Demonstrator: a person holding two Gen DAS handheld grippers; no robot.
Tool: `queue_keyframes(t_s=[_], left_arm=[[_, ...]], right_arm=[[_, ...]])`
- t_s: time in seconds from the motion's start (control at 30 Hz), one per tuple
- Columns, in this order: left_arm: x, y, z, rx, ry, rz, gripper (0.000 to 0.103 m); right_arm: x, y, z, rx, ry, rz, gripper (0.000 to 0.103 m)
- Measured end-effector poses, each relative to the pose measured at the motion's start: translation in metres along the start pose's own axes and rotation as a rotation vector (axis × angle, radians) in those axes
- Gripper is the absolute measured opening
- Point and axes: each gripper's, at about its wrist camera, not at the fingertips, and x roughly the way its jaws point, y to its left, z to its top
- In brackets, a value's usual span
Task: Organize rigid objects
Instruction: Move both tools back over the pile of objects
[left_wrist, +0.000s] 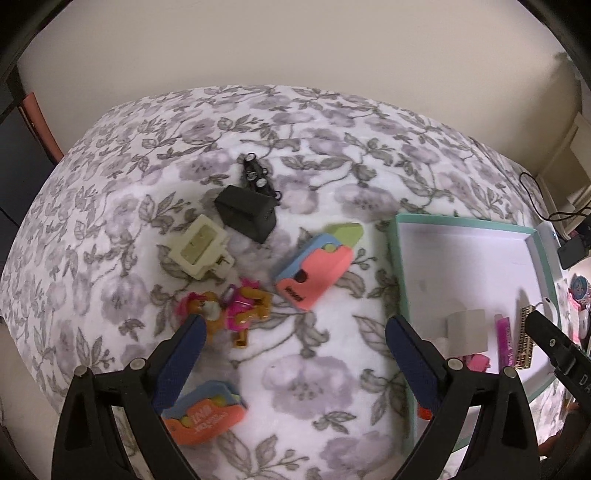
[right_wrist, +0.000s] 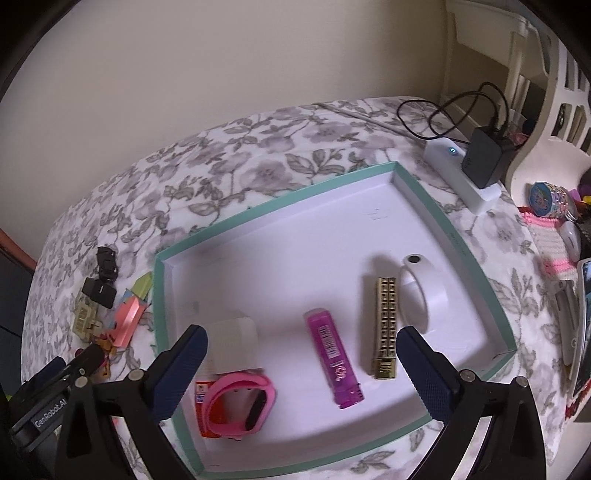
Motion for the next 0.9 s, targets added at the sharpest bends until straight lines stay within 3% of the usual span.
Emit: queue_keyframes(t_s=[0.2,0.5,0.9], left_arm=[[0.006,0.032,0.003,-0.044,0.045,0.027,0.097],[0.019,0.094,-0.002,-0.187,0.108,0.054,0.097],[0.032,0.136,-0.028,-0.295,0.193,0.092,0.097]], right_arm=[[0.003,0.029,-0.005,-0.048,0.011,0.032,0.103],[0.013,0.087,-0.020,-0.120,0.064,0.142,0.103],[0.036,0.155,-0.054,-0.286,0.168,0.201,0.103]])
